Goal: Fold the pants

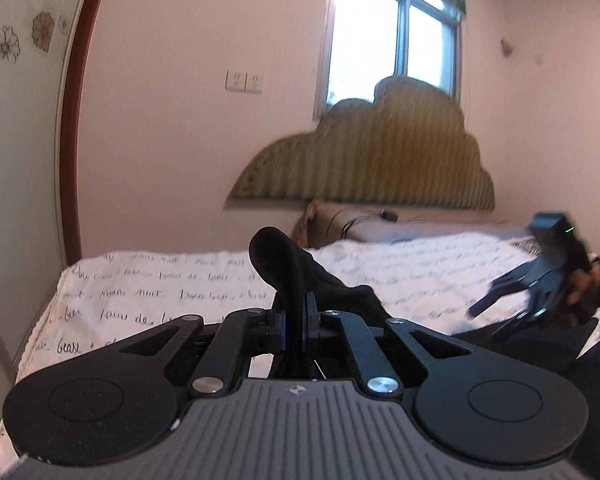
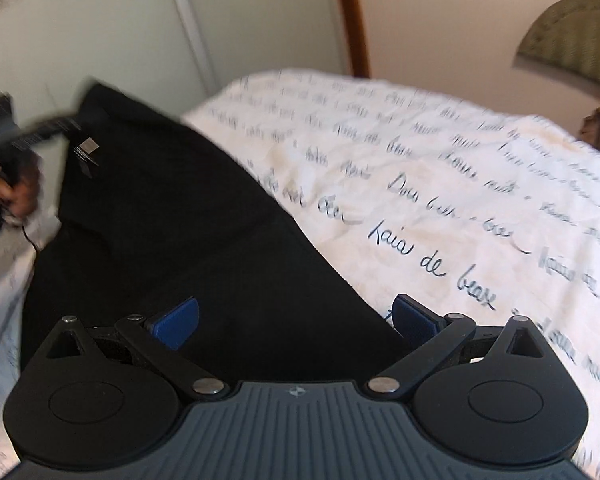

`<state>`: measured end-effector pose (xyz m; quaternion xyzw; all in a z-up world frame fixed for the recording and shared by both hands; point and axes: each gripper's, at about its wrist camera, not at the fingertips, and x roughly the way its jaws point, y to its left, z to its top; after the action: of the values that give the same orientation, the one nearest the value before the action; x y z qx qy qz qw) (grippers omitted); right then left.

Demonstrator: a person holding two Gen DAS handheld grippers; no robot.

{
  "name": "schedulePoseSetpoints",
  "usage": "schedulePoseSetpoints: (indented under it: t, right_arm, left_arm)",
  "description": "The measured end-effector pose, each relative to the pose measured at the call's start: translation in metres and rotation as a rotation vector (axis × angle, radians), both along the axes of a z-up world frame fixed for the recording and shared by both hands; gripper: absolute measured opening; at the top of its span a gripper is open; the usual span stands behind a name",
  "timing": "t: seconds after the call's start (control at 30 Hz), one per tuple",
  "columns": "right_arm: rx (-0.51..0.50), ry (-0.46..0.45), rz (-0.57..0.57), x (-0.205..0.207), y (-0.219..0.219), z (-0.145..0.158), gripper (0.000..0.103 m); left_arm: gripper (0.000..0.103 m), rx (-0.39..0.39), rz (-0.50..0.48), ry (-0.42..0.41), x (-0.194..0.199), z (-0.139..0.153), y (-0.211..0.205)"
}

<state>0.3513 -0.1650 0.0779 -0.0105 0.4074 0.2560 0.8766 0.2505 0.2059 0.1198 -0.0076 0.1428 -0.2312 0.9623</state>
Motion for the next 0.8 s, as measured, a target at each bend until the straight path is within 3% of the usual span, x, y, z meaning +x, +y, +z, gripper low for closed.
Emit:
schedulePoseSetpoints:
  t: [0.3, 0.37, 0.4, 0.43, 0.47, 0.5, 0.63, 0.8]
  right_arm:
    - [-0.043, 0.169, 0.136, 0.051, 0.009, -0.036, 0.103]
    - [-0.026, 0.172, 0.152, 0.055, 0.008, -0.036, 0.098]
    - [-0.013, 0.168, 0.151, 0.056, 0.007, -0.034, 0.083]
    - [0.0, 0.166, 0.141, 0.058, 0.005, -0.032, 0.056]
    - [0.026, 0.172, 0.135, 0.06, 0.002, -0.029, 0.041]
    - [0.06, 0.187, 0.136, 0.06, -0.001, -0.028, 0.021]
    - [0.057, 0.189, 0.147, 0.053, 0.006, -0.028, 0.007]
    - [0.064, 0.084, 0.136, 0.03, 0.01, 0.008, 0.005]
  left_arm:
    - [0.007, -0.038, -0.035, -0.063, -0.024, 0.004, 0.005]
    - [0.007, -0.042, -0.033, -0.056, -0.023, 0.002, 0.007]
    - [0.007, -0.045, -0.03, -0.054, -0.024, 0.001, 0.009]
    - [0.007, -0.046, -0.026, -0.051, -0.024, 0.0, 0.009]
    - [0.007, -0.048, -0.023, -0.043, -0.024, -0.002, 0.009]
    - [0.008, -0.051, -0.019, -0.037, -0.023, -0.003, 0.009]
    - [0.008, -0.062, -0.002, -0.02, -0.019, -0.007, 0.013]
    - [0.008, -0.105, 0.013, 0.014, -0.018, -0.003, 0.03]
